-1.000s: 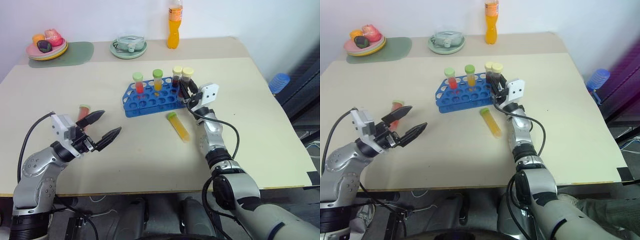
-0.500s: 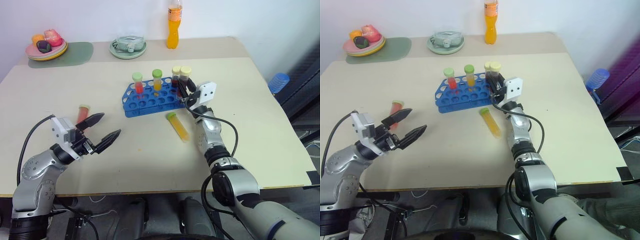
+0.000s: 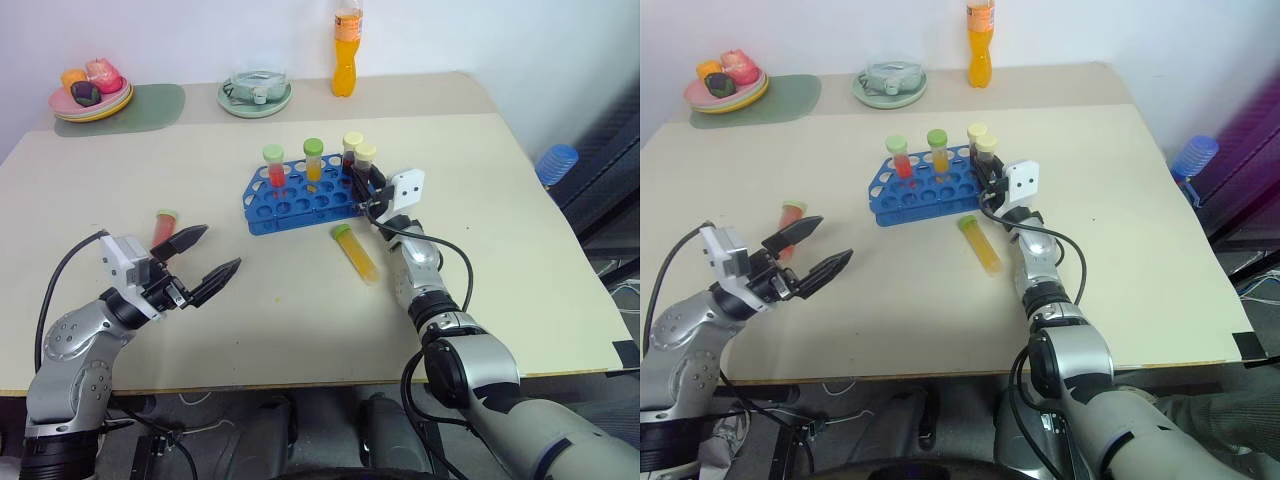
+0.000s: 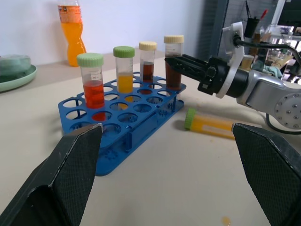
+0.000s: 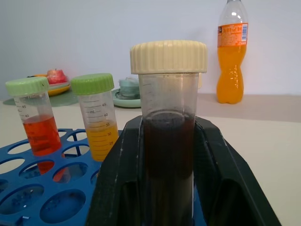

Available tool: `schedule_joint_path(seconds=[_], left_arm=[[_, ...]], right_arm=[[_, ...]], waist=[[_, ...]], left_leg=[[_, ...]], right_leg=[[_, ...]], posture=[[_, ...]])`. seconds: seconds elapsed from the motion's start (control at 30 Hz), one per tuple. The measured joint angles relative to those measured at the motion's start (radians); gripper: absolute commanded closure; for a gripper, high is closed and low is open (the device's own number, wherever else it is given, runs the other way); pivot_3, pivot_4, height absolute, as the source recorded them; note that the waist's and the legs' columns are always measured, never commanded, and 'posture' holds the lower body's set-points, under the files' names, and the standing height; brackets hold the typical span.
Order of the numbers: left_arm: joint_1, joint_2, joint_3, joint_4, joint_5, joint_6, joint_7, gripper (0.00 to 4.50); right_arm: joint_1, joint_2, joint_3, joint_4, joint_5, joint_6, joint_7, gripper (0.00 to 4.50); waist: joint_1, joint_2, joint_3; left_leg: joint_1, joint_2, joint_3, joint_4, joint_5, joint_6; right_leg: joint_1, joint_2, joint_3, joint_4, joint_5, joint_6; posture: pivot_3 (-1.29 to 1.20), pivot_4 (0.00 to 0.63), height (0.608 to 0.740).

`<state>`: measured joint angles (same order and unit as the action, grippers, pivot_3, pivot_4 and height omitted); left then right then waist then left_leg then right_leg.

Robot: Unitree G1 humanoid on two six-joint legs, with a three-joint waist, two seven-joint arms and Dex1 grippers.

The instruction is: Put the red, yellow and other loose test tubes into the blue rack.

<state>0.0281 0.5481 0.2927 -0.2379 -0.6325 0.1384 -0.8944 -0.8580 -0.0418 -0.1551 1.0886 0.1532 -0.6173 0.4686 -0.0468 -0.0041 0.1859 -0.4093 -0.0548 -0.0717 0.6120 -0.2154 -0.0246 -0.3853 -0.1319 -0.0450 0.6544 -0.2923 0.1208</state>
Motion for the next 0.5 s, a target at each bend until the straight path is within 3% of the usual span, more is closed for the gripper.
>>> schedule_joint_path(seconds=[0.13,0.37,0.5], left_arm=[[0.0,-0.002,0.0,0.0,0.0,0.0,-0.001,0.0],[-0.004,-0.003,-0.004,0.002,0.0,0.0,-0.012,0.0],[-0.018,-0.005,-0.012,0.008,0.001,0.001,-0.021,0.0]], right_arm=[[0.003,0.003,0.008,-0.001,-0.009,-0.016,0.004,0.39],[0.048,-0.031,0.041,-0.139,-0.027,0.021,0.012,0.39],[0.163,-0.119,0.08,-0.425,-0.062,0.198,-0.001,0.39]], waist=[[0.002,0.0,0.0],[0.003,0.0,0.0],[0.009,0.0,0.0]], left_leg=[[0.0,0.0,0.002,0.0,0.0,0.0],[0.0,0.0,0.004,0.0,0.0,0.0],[-0.001,0.0,0.004,0.0,-0.001,0.001]], right_leg=[[-0.001,0.0,0.002,0.001,0.0,0.0],[-0.002,0.0,0.004,0.001,0.0,0.0],[-0.003,0.0,0.004,0.001,0.0,0.0]], posture=[[0.0,0.15,0.74],[0.0,0.15,0.74],[0.0,0.15,0.74]])
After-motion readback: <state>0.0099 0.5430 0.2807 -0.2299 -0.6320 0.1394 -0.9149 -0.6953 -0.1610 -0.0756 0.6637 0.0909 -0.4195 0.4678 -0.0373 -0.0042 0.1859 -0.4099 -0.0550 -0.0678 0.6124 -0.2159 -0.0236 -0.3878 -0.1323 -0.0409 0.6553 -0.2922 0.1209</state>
